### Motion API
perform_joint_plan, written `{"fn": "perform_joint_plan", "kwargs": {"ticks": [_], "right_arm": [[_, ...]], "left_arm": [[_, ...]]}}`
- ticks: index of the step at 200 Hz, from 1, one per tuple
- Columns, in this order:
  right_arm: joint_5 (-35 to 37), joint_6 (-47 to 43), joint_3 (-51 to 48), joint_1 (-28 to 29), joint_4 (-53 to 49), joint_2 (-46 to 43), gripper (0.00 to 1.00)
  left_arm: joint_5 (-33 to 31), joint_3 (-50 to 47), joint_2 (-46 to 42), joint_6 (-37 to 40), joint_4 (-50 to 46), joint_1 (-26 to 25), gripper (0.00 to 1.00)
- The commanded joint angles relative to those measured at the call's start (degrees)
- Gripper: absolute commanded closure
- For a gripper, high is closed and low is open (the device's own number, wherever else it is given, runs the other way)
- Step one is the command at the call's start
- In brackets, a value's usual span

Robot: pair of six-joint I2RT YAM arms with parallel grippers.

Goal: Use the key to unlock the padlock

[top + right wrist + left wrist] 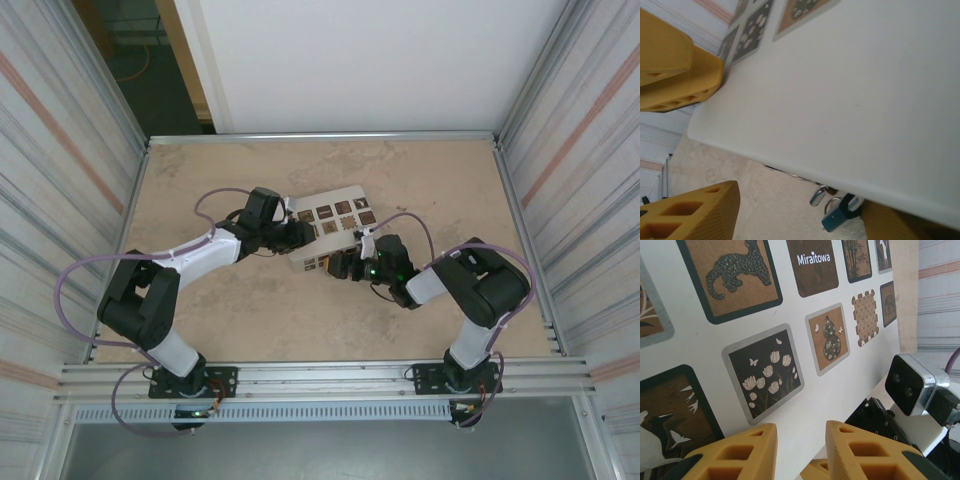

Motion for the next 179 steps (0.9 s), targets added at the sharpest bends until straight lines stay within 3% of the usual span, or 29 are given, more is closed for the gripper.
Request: {"fn": "perform_joint_plan", "kwargs": {"ticks": [1, 179], "right_arm": [[-1.3, -0.9, 0.6, 0.5, 4.1, 0.6, 0.39], [-0.1, 1.1, -1.5, -0.2, 1.1, -1.9, 0.6]], "left_arm": [[-0.6, -2.1, 1.0, 0.2, -3.7, 0.1, 0.68], [-1.1, -2.2, 0.6, 0.3, -4.4, 0.1, 0.68]]}}
